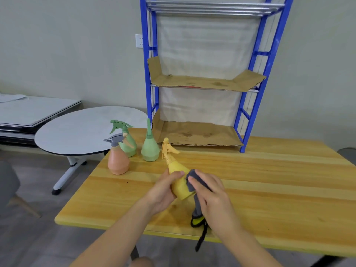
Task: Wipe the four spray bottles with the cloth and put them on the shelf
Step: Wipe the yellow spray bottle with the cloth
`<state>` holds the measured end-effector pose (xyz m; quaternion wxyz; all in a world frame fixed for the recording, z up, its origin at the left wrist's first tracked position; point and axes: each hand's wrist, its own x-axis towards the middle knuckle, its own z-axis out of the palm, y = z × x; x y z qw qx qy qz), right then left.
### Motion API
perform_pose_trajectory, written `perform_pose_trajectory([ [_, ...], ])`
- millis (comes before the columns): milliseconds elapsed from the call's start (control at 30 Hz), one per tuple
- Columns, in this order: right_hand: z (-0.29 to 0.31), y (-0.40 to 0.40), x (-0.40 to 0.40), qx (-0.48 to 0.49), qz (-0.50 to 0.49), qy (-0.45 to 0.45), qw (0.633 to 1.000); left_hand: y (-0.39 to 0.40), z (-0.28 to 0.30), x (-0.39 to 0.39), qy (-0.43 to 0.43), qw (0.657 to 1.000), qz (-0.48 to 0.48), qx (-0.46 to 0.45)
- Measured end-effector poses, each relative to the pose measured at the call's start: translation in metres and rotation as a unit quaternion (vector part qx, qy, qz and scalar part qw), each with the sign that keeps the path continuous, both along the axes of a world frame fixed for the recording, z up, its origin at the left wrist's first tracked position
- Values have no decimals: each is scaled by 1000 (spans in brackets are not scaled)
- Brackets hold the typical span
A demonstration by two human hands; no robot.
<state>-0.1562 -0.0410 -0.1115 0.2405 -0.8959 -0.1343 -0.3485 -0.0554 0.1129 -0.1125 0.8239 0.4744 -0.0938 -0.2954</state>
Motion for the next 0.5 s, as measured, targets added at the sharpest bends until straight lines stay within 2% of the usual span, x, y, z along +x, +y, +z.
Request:
perform_pose_trajectory([
  [67,-3,4,-4,-44,29,14,998,5,-1,2,17,999,-25,-11],
  [133,-7,3,-6,-97,61,17,993,9,-5,7,-11,999,-22,31],
  [200,-5,-6,-2,-67,29,14,997,7,-6,10,-23,997,6,70],
  [267,-2,-5,-1,-36,-5,5,999,3,-7,8,-12,997,32,67],
  [400,-11,9,-5,-164,90,11,982,-3,-5,1,-20,995,47,85],
  [433,-12,6,-3,-149,78,11,986,-4,-5,1,-17,995,49,82],
  [500,-7,0,3,-53,12,7,999,-6,-3,2,7,997,49,54],
])
